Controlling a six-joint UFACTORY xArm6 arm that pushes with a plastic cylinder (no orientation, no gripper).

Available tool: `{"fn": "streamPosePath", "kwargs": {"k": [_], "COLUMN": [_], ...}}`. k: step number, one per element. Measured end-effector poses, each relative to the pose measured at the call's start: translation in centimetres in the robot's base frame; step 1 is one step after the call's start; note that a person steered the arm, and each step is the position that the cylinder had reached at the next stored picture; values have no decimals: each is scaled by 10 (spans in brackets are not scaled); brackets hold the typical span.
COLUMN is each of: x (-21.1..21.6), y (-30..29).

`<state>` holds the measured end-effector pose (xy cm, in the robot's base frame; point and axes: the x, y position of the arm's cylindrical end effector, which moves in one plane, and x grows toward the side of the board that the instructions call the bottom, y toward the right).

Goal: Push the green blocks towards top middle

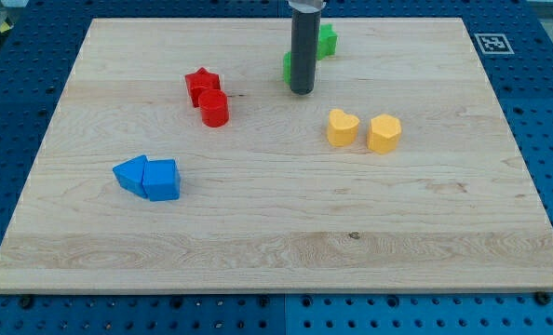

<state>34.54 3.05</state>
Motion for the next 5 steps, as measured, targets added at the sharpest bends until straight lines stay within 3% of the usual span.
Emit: {"fn": "streamPosePath", "kwargs": {"k": [5], "x": [-39], "y": [-17]}}
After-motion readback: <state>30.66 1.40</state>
